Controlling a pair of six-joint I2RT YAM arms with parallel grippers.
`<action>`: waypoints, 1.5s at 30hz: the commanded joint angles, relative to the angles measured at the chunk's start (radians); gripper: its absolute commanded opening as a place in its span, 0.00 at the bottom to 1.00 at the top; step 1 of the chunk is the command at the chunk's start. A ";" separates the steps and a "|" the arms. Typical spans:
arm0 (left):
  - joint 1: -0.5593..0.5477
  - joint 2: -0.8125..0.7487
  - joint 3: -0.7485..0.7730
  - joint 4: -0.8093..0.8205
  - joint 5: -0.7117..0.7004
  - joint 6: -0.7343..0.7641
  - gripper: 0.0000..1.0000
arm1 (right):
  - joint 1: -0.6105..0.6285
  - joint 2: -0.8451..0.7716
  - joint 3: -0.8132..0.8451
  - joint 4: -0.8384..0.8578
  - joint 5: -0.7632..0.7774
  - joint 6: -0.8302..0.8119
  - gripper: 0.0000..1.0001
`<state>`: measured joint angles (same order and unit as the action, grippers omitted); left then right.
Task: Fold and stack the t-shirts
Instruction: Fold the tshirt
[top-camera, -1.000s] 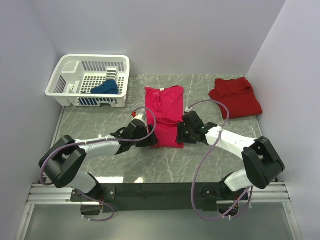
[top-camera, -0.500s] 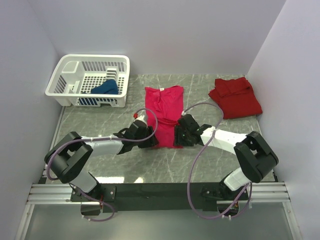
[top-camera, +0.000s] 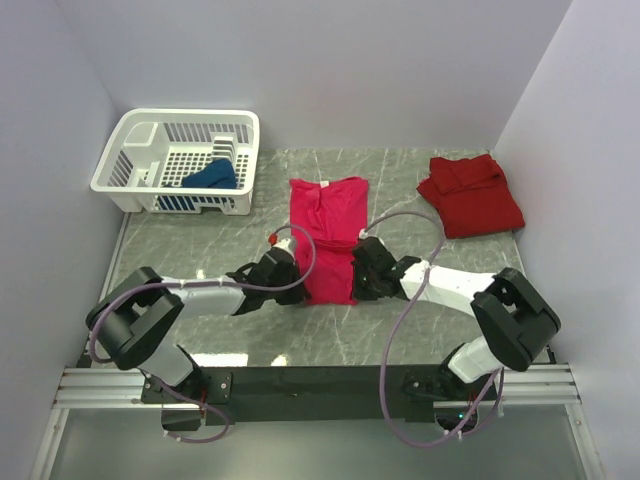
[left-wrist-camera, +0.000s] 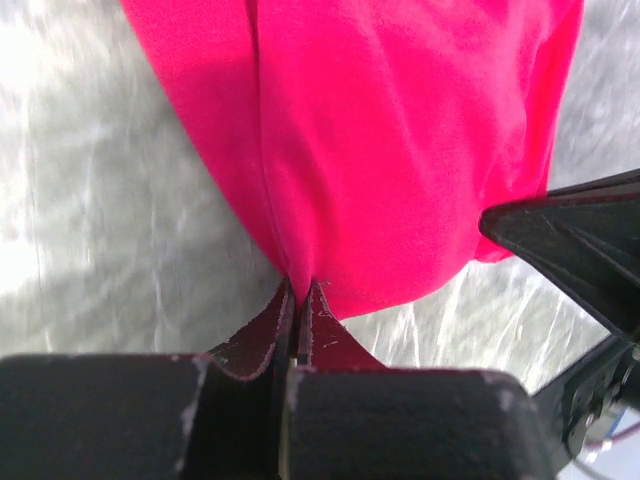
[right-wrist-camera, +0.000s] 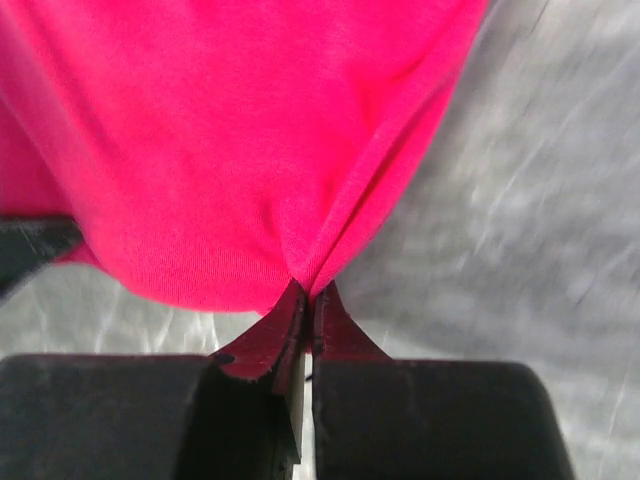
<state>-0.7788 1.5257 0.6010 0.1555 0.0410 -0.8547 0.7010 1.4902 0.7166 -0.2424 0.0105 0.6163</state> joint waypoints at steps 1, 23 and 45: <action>-0.023 -0.081 -0.029 -0.091 0.011 0.031 0.00 | 0.044 -0.093 -0.020 -0.156 0.017 0.000 0.00; -0.250 -0.576 -0.095 -0.433 0.166 0.025 0.00 | 0.333 -0.527 0.032 -0.681 -0.090 0.131 0.00; -0.290 -0.816 0.036 -0.430 -0.096 -0.004 0.00 | 0.351 -0.590 0.365 -0.838 0.078 0.069 0.00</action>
<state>-1.0695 0.6849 0.5999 -0.2913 0.0982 -0.8608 1.0557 0.8825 1.0374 -1.0256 -0.0235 0.7208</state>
